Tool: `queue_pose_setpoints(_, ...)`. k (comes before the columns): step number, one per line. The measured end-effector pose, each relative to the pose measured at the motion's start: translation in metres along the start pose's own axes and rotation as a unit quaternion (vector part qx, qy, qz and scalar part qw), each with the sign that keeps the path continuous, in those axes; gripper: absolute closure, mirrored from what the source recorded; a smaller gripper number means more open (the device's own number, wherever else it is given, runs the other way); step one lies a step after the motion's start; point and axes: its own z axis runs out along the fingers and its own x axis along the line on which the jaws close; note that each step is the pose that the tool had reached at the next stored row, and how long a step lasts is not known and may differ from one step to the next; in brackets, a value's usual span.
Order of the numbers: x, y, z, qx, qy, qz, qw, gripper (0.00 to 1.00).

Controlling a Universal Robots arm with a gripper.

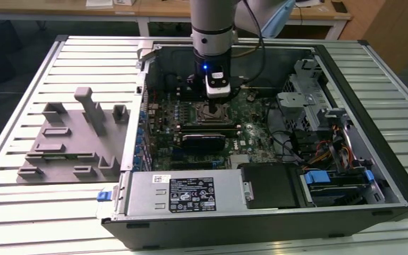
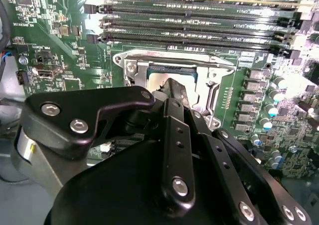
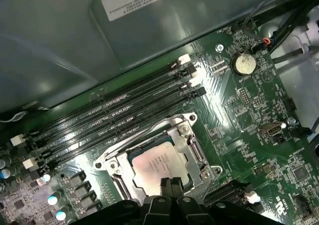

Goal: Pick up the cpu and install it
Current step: 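Install the first cpu locking lever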

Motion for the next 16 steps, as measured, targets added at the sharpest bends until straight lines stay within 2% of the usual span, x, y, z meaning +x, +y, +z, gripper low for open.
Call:
queue_pose_setpoints(7, -0.0002, 0.0000, -0.0014, 0.0002, -0.0002, 0.000, 1.0000, 0.89)
queue_pose_setpoints(16, -0.0021, -0.0001, -0.0208, 0.0003, -0.0002, 0.000, 1.0000, 0.89)
